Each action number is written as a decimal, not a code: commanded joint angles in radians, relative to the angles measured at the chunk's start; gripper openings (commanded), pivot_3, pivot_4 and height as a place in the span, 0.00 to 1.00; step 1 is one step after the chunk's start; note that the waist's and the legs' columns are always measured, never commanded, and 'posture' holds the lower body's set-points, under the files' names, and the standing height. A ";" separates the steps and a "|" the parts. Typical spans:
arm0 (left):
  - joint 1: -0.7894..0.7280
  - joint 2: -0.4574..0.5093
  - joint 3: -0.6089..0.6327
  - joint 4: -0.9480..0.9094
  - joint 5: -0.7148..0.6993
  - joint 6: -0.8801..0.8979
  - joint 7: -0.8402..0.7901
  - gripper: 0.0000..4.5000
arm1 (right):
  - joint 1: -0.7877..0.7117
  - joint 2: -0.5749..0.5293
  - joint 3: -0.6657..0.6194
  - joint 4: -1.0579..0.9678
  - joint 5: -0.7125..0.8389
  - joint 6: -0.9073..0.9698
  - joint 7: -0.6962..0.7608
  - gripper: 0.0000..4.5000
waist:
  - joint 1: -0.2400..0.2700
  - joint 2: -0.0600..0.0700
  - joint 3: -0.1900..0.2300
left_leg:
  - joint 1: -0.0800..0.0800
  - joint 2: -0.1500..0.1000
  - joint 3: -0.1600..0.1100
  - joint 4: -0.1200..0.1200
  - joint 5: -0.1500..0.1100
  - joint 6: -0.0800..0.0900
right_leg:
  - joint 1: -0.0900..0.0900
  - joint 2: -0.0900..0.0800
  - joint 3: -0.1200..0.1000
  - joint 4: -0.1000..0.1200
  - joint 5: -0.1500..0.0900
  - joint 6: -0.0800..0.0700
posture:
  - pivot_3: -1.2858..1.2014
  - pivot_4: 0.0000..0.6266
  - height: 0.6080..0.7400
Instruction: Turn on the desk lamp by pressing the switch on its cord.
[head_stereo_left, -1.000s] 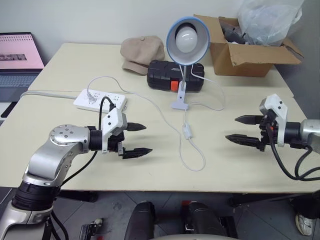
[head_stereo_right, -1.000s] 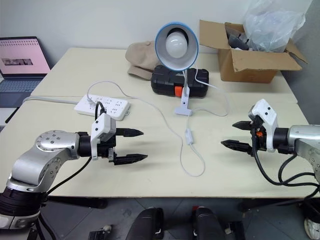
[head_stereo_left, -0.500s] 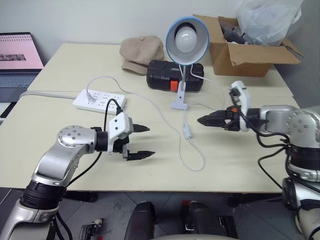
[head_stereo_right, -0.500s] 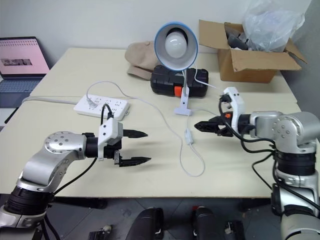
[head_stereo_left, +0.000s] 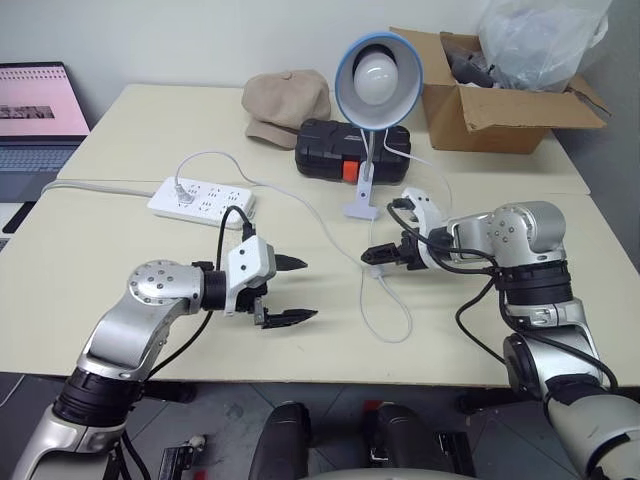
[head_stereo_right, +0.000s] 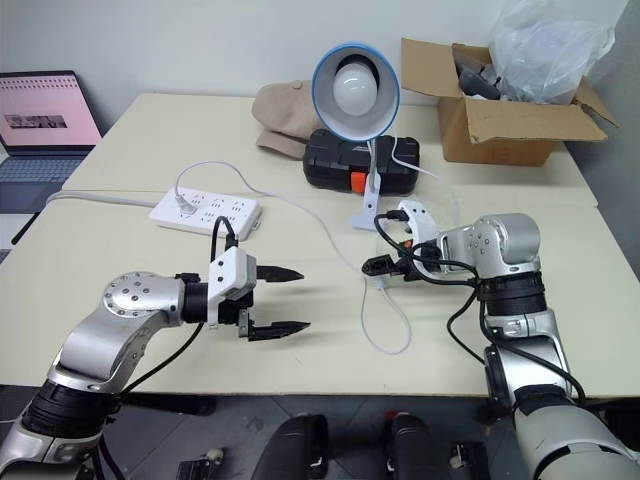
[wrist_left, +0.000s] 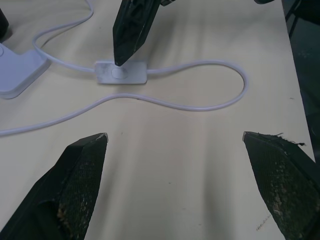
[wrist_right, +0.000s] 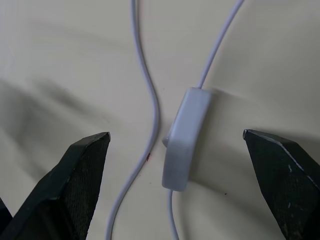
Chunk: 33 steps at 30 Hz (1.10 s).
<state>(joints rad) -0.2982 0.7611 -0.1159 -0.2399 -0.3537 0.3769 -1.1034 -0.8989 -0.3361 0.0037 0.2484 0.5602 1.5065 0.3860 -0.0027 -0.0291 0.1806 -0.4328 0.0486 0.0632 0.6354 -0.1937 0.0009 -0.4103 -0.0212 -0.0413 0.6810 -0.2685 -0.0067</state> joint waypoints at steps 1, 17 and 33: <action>0.014 0.005 0.010 -0.041 0.002 -0.016 0.001 1.00 | -0.058 0.018 0.017 0.060 -0.034 -0.062 0.019 0.99 | -0.002 0.000 0.000 | 0.000 0.000 0.000 0.000 0.000 0.000 | 0.000 0.000 0.000 0.000 0.000 0.000 | 0.52 0.24 1.00; 0.016 0.001 0.011 -0.034 0.005 -0.025 0.002 1.00 | -0.111 0.060 0.062 0.181 -0.110 -0.145 0.079 0.99 | -0.006 0.000 0.000 | 0.000 0.001 0.000 -0.001 0.000 0.000 | -0.001 0.001 0.000 0.000 0.000 0.000 | 0.52 0.24 1.00; 0.013 -0.002 0.008 -0.014 0.018 -0.044 0.000 1.00 | -0.120 0.064 0.071 0.164 -0.140 -0.151 0.119 0.37 | -0.006 0.000 0.000 | 0.000 0.000 0.001 -0.003 0.000 0.000 | -0.001 0.001 0.001 -0.001 0.000 0.000 | 0.52 0.24 1.00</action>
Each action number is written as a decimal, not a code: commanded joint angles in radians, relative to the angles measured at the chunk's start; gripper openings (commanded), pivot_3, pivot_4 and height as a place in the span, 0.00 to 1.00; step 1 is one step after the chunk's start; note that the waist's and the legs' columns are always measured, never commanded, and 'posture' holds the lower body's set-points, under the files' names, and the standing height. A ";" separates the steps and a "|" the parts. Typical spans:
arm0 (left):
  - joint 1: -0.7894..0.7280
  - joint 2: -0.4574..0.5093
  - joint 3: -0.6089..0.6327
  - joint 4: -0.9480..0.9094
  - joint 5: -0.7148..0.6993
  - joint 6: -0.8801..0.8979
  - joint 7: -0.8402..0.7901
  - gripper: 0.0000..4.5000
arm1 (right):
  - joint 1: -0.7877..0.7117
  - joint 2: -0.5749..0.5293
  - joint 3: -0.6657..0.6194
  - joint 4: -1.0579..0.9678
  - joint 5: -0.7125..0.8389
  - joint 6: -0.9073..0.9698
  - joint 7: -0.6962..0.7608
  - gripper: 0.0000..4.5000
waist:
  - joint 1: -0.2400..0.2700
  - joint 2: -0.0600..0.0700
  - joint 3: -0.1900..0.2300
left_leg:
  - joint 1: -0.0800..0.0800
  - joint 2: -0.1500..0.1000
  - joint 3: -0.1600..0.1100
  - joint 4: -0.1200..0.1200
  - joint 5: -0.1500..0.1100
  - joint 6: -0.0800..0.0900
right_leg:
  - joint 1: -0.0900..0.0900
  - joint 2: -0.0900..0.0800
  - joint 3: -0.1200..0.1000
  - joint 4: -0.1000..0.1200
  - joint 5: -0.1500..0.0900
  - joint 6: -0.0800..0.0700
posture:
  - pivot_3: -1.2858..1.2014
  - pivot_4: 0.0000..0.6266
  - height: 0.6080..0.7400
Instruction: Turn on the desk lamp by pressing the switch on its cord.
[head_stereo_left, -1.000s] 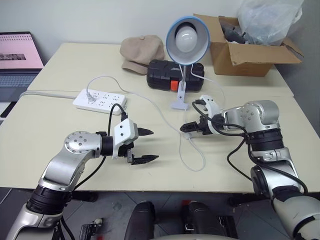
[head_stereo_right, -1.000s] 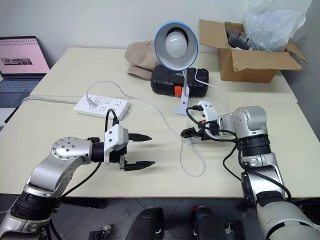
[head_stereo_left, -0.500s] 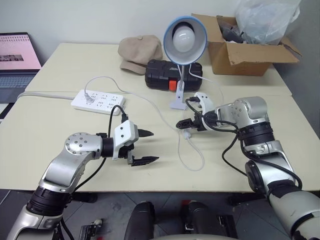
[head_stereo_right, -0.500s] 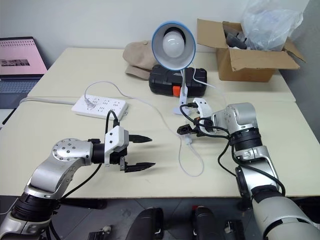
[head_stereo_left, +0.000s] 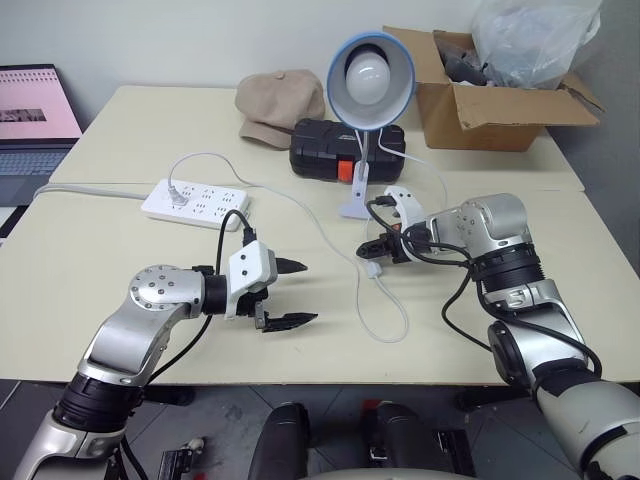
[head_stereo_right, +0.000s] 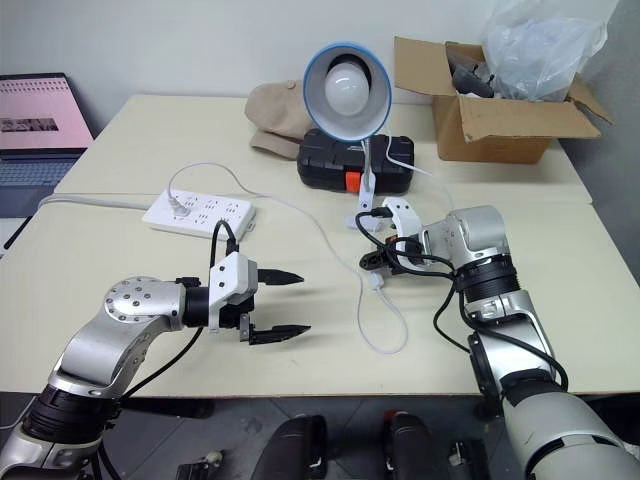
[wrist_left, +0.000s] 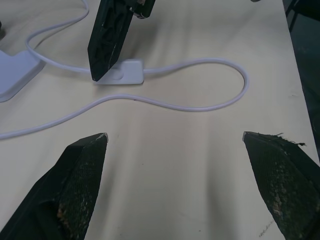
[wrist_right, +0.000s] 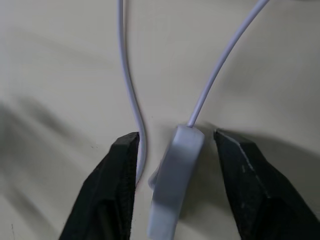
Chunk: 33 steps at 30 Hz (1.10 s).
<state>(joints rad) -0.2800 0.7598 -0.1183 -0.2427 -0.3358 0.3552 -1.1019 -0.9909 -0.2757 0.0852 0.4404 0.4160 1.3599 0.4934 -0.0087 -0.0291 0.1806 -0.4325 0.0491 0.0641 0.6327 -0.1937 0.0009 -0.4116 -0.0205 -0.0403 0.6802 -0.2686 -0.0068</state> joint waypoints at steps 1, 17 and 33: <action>-0.006 -0.002 0.011 -0.009 0.001 -0.023 -0.002 1.00 | -0.028 0.004 -0.014 -0.028 0.002 -0.007 0.009 0.32 | 0.000 0.000 0.000 | 0.000 0.000 0.000 0.000 0.000 0.000 | 0.000 0.000 0.000 0.000 0.000 0.000 | 0.52 0.24 1.00; -0.154 -0.074 0.051 0.087 -0.057 0.057 0.037 1.00 | 0.073 -0.022 -0.264 -0.241 0.070 -0.099 -0.011 0.09 | 0.006 0.000 0.000 | 0.000 0.000 0.000 -0.001 0.000 0.000 | 0.000 0.000 0.000 0.000 0.000 0.000 | 0.52 0.24 1.00; -0.410 -0.334 0.102 0.260 -0.420 0.501 0.037 1.00 | 0.264 -0.050 -0.425 -0.668 0.469 -0.105 0.139 0.09 | -0.007 0.000 0.000 | 0.000 0.000 -0.001 -0.001 0.000 0.000 | 0.000 0.001 0.000 0.000 0.000 0.000 | 0.52 0.24 1.00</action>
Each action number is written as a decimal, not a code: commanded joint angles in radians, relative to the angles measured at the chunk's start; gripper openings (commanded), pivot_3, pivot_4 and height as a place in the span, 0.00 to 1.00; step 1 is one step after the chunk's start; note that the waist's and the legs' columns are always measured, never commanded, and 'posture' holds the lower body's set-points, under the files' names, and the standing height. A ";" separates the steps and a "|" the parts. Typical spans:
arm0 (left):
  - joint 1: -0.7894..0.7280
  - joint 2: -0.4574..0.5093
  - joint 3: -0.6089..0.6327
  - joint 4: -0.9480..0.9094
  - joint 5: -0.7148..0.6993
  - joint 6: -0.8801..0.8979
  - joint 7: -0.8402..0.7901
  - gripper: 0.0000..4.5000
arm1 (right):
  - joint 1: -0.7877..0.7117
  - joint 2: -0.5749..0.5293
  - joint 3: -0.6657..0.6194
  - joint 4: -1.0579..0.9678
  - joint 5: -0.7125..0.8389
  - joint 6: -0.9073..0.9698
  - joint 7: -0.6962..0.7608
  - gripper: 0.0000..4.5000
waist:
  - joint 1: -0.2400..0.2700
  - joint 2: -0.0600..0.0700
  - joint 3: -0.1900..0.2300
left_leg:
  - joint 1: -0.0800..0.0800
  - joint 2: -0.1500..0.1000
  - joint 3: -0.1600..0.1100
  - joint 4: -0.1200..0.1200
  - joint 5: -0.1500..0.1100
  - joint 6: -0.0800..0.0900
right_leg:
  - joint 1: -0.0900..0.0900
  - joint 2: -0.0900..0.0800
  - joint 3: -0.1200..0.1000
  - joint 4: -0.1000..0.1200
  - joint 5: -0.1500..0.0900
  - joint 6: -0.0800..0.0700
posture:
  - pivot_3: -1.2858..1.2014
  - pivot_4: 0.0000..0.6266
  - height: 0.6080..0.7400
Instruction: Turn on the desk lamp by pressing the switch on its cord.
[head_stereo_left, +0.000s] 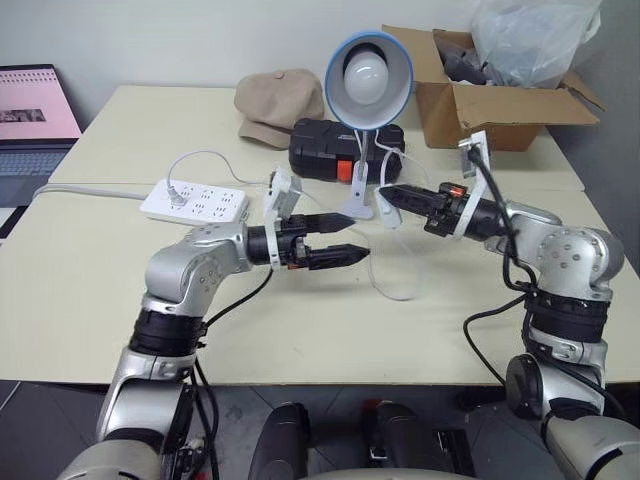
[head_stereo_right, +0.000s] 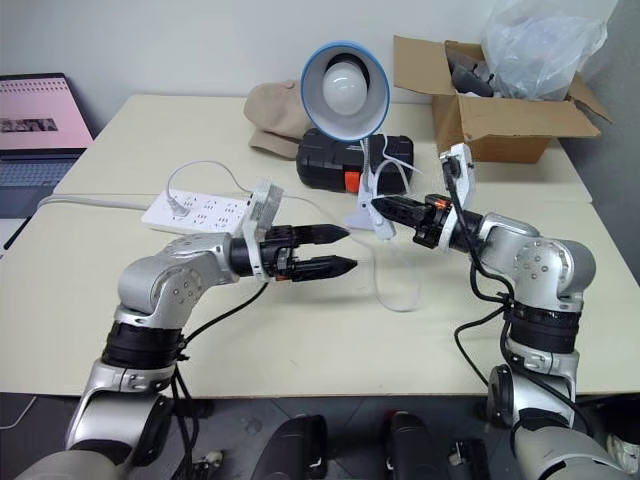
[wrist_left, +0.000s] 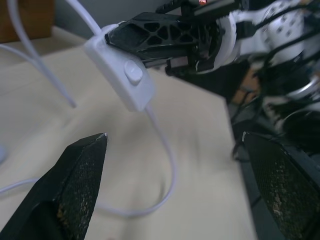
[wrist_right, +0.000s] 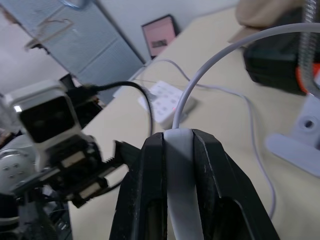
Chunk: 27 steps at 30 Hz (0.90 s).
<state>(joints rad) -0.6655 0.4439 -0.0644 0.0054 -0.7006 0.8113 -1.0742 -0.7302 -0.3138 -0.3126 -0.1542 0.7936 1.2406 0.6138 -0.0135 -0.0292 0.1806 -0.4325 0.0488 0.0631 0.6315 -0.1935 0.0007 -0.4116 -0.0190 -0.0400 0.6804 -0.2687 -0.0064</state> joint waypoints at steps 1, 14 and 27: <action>-0.028 -0.026 0.052 0.017 -0.063 0.054 0.016 1.00 | 0.007 -0.015 -0.025 -0.086 0.110 0.019 0.016 0.09 | -0.003 0.000 0.000 | 0.000 0.000 0.000 0.000 0.000 0.000 | 0.000 0.000 0.000 0.000 0.000 0.000 | 0.52 0.24 1.00; -0.041 -0.082 0.113 -0.015 -0.177 0.148 0.063 1.00 | 0.017 -0.047 -0.016 -0.104 0.260 0.055 -0.050 0.09 | -0.004 0.000 0.000 | 0.000 0.000 0.000 0.000 0.000 0.000 | 0.000 -0.001 0.000 0.000 0.000 0.000 | 0.52 0.24 1.00; -0.022 -0.082 0.091 -0.043 -0.186 0.156 0.037 1.00 | 0.007 -0.079 0.019 -0.099 0.355 0.055 -0.070 0.09 | -0.004 0.000 0.000 | 0.000 -0.001 0.000 0.000 0.000 0.000 | 0.001 -0.001 0.000 0.000 0.000 0.000 | 0.52 0.24 1.00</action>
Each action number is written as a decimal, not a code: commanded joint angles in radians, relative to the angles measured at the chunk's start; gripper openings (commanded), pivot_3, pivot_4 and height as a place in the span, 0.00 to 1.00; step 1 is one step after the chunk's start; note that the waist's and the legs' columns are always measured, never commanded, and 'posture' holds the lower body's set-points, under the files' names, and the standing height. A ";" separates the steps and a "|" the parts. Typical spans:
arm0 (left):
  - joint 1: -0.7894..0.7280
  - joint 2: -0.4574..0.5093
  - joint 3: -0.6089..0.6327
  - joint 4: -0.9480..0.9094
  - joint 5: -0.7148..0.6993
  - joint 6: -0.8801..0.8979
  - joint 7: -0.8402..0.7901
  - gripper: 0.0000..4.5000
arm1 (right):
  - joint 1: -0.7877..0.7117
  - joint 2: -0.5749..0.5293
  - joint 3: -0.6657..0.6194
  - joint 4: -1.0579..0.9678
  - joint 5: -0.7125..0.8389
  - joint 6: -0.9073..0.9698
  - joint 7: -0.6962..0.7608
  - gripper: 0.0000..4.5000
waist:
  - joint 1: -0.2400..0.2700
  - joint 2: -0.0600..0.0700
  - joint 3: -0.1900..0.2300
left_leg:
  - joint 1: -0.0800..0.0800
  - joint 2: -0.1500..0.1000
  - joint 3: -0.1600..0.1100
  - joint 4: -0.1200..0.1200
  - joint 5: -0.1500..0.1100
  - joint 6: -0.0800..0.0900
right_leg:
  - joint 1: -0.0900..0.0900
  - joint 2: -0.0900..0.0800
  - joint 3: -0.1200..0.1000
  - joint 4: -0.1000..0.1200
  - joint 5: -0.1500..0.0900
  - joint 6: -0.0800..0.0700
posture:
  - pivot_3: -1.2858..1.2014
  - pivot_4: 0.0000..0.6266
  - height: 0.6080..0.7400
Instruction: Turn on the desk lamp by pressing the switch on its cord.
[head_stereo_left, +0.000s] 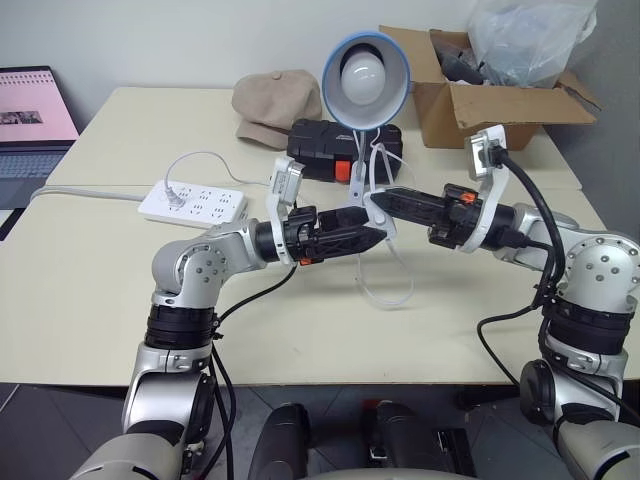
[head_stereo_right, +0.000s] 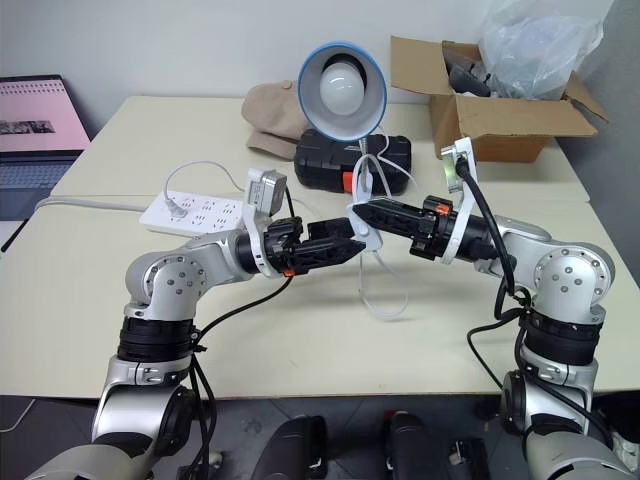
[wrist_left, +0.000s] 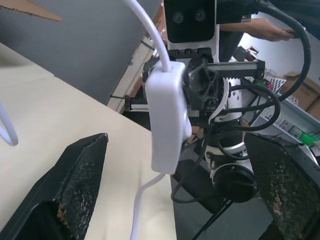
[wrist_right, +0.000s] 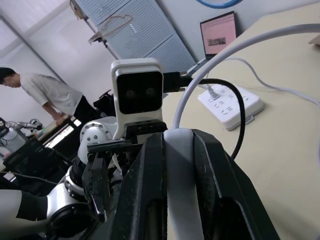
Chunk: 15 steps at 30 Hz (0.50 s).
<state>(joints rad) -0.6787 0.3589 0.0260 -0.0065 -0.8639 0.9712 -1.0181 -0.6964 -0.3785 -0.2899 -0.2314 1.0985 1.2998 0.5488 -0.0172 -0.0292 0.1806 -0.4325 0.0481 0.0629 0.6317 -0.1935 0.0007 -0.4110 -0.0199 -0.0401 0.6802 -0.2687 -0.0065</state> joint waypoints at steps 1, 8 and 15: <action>-0.009 0.003 0.001 -0.030 -0.023 -0.005 -0.020 1.00 | -0.027 -0.016 -0.002 -0.023 0.057 -0.005 -0.008 0.09 | 0.000 0.000 0.000 | 0.000 0.000 0.000 0.000 0.000 0.000 | 0.000 0.000 0.000 0.000 0.000 0.000 | 0.52 0.24 1.00; -0.007 -0.005 0.002 -0.032 -0.029 -0.002 -0.033 1.00 | -0.024 -0.026 0.012 -0.032 0.104 -0.008 -0.034 0.09 | 0.000 0.000 0.000 | 0.000 0.000 0.000 0.000 0.000 0.000 | 0.000 0.000 0.000 0.000 0.000 0.000 | 0.52 0.24 1.00; -0.013 -0.016 0.006 -0.017 -0.023 -0.017 -0.038 0.81 | -0.026 -0.031 0.024 -0.032 0.138 -0.017 -0.060 0.09 | 0.000 0.000 0.000 | 0.000 0.000 0.000 0.000 0.000 0.000 | 0.000 0.000 0.000 0.000 0.000 0.000 | 0.52 0.24 1.00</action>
<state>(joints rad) -0.6789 0.3485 0.0255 -0.0064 -0.8647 0.9687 -1.0408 -0.6985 -0.3984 -0.2598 -0.2324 1.2013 1.2990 0.4933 -0.0172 -0.0292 0.1806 -0.4325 0.0481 0.0630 0.6317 -0.1935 0.0007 -0.4110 -0.0199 -0.0399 0.6799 -0.2687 -0.0064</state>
